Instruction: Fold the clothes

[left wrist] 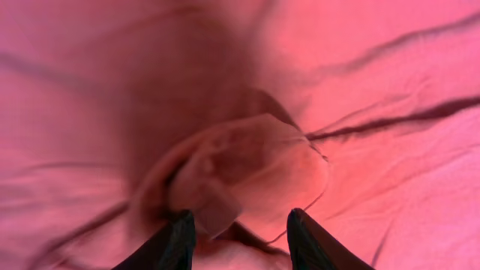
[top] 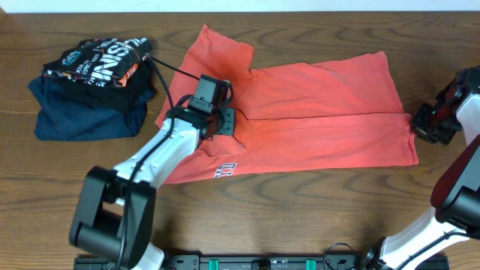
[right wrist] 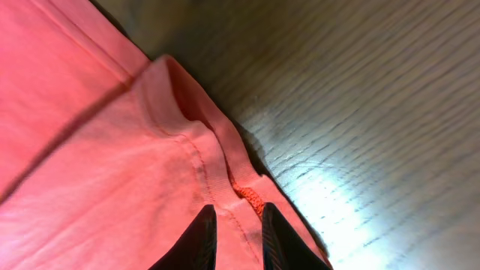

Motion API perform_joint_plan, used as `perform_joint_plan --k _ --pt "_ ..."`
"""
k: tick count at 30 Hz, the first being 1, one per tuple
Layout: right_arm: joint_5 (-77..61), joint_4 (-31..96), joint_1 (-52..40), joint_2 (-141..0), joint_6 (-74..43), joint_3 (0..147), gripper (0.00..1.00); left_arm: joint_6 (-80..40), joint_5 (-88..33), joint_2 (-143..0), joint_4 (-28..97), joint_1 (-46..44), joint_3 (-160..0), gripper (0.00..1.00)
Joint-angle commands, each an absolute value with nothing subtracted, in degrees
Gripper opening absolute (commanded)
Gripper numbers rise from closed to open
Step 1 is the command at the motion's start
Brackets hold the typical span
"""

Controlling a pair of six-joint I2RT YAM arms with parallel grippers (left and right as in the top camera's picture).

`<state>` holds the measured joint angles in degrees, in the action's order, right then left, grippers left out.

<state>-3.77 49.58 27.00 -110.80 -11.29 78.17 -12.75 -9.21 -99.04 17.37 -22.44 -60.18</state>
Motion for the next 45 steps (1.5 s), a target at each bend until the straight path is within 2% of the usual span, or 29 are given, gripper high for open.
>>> perform_joint_plan --k 1,28,34,36,37,45 --pt "-2.8 50.2 26.7 -107.7 -10.6 79.8 0.20 -13.4 -13.2 -100.0 16.5 -22.7 -60.2 0.42" --pt "-2.8 51.9 26.7 -107.4 -10.6 79.8 0.21 -13.4 -4.0 -101.9 16.2 -23.2 -60.2 0.38" --pt "-2.8 52.1 26.7 -107.4 -10.6 79.8 0.20 -13.4 -4.0 -102.3 15.9 -23.2 -60.2 0.20" --pt "-2.8 52.1 26.7 -107.4 -10.6 79.8 0.20 -13.4 -4.1 -102.3 15.9 -23.3 -60.2 0.10" --pt "-2.7 52.1 26.7 -107.4 -10.6 79.8 0.20 -13.4 -4.5 -102.3 15.9 -23.4 -60.2 0.06" --pt "-1.3 52.1 26.7 -107.5 -10.6 79.8 0.21 -13.2 -30.0 -100.3 11.8 -25.7 -60.3 0.06"
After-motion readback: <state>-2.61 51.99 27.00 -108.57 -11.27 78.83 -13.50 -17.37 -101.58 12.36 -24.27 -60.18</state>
